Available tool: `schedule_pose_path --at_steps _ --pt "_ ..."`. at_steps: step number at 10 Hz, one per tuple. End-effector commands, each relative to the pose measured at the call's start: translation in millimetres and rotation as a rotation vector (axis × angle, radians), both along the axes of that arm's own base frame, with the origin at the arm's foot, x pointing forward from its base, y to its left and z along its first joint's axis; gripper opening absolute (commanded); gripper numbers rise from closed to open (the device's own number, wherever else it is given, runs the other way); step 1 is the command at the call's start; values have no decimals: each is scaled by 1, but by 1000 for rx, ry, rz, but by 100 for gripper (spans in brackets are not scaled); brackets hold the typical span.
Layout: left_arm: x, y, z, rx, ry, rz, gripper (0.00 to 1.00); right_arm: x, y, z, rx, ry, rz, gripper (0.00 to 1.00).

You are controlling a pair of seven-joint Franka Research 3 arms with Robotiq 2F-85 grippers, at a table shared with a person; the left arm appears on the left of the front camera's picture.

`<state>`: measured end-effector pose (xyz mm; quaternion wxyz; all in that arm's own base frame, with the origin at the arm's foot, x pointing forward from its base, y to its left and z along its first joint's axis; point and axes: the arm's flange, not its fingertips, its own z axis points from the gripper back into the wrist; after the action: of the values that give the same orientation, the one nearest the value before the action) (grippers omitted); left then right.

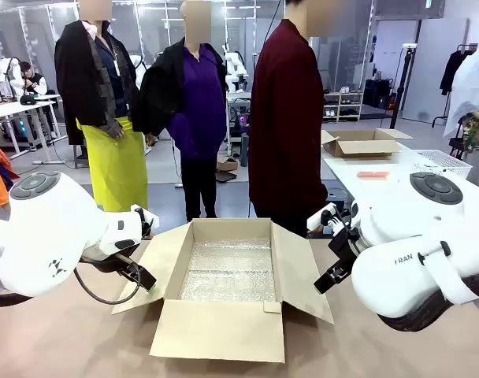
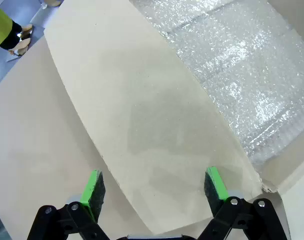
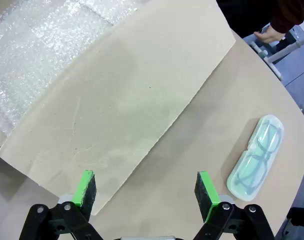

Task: Pack the glasses set securely to prepare it for shipping.
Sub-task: Place the Glasses case inside the Package Box.

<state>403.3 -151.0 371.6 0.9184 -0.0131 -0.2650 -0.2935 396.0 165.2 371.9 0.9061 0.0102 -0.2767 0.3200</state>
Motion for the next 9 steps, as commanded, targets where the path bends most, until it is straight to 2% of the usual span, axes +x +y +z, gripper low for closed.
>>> schedule_pose_path --at_steps 1,9 --pt "0 0 0 0 0 0 100 0 0 0 0 0 0 100" --pt "0 0 0 0 0 0 100 0 0 0 0 0 0 100"
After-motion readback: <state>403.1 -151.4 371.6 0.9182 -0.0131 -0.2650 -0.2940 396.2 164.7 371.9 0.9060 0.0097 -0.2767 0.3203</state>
